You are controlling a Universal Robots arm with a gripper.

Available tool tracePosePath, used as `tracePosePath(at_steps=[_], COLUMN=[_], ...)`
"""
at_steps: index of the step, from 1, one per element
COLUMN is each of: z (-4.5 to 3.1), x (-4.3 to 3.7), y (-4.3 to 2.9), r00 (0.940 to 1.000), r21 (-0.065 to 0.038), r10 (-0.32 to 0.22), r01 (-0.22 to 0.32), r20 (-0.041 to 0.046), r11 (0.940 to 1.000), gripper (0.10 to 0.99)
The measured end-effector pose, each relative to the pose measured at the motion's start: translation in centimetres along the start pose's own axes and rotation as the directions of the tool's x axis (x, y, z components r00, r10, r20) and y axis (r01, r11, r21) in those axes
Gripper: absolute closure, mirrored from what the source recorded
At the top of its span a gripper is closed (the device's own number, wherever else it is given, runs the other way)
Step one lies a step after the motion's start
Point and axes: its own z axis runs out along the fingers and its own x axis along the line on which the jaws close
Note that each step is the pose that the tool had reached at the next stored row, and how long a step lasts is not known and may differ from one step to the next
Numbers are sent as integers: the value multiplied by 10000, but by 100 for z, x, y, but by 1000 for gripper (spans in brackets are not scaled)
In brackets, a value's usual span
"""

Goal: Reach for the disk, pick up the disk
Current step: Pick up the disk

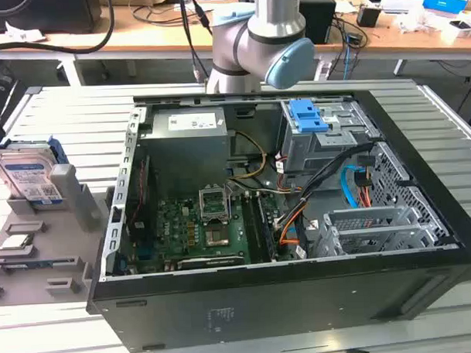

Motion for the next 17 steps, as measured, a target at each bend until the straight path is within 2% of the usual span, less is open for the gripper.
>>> tracePosePath(at_steps=[4, 6, 9, 12, 15, 17], z=[0, 0, 0, 0, 0, 0], x=[0, 0, 0, 0, 0, 0], y=[0, 0, 0, 0, 0, 0], r00=[9955, 9881, 9808, 9578, 9408, 9328], r21=[-1, -4, -6, -14, -21, -24], r10=[-949, -1539, -1951, -2871, -3388, -3601], r01=[949, 1539, 1951, 2871, 3388, 3601], r20=[-36, -59, -74, -110, -130, -138], r11=[9955, 9881, 9808, 9579, 9408, 9329], gripper=[980, 980, 980, 980, 980, 980])
